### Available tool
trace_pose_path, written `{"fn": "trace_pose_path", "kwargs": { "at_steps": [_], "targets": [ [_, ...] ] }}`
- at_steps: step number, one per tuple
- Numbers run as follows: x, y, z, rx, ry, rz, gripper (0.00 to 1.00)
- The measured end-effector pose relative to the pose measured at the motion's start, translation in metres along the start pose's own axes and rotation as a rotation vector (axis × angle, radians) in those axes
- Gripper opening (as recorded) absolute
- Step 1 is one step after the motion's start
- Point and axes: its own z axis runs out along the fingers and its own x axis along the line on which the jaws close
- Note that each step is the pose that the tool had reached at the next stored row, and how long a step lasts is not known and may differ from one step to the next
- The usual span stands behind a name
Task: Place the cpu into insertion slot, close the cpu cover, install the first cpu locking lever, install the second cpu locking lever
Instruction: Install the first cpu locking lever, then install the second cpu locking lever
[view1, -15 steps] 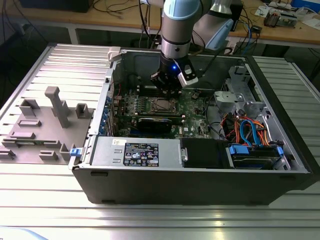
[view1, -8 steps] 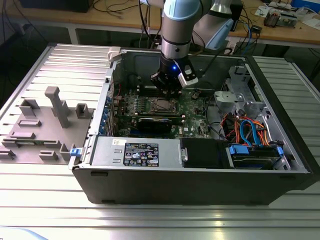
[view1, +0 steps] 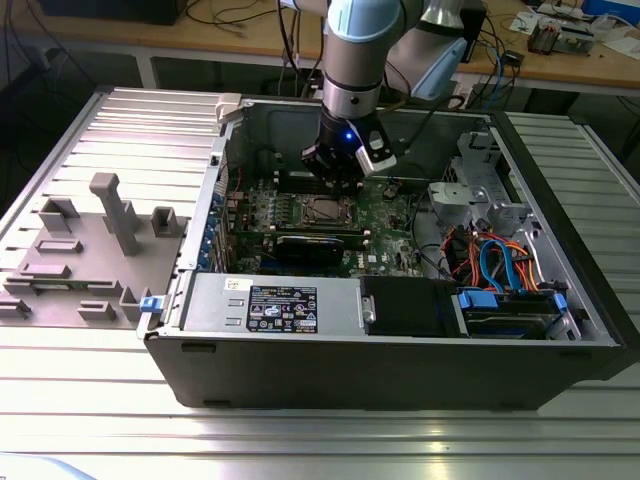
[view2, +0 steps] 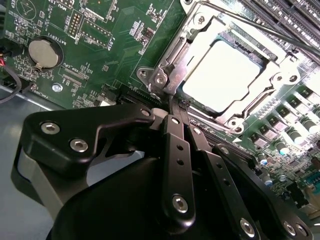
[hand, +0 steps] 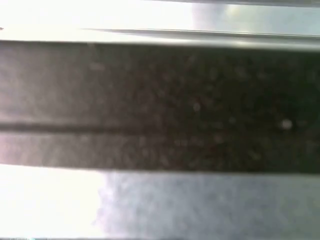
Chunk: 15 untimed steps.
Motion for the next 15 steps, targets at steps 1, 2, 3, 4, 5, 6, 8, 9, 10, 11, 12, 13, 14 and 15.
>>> {"fn": "trace_pose_path", "kwargs": {
  "at_steps": [1,2,3,4,5,6,8,9,10,11,12,13,14,15],
  "targets": [
    [0.0001,0.0000,-0.0017,0.0010,0.0007,0.000,0.11],
    [0.0001,0.0001,-0.0034,0.0011,0.0007,0.000,0.11],
    [0.0001,0.0002,-0.0049,0.0011,0.0008,0.000,0.11],
    [0.0001,0.0003,-0.0070,0.0013,0.0009,0.000,0.11],
    [0.0001,0.0004,-0.0080,0.0013,0.0009,0.000,0.11],
    [0.0001,0.0004,-0.0082,0.0011,0.0008,0.000,0.11],
    [0.0001,-0.0011,-0.0083,0.0013,0.0010,0.000,0.11],
    [0.0002,-0.0019,-0.0083,0.0014,0.0010,0.000,0.11],
    [0.0002,-0.0020,-0.0082,0.0011,0.0008,0.000,0.11],
    [0.0002,-0.0020,-0.0082,0.0013,0.0008,0.000,0.11],
    [0.0002,-0.0021,-0.0082,0.0013,0.0009,0.000,0.11],
    [0.0002,-0.0022,-0.0082,0.0014,0.0009,0.000,0.11],
    [0.0002,-0.0023,-0.0083,0.0014,0.0009,0.000,0.11],
    [0.0002,-0.0023,-0.0082,0.0013,0.0009,0.000,0.11]
  ]
}}
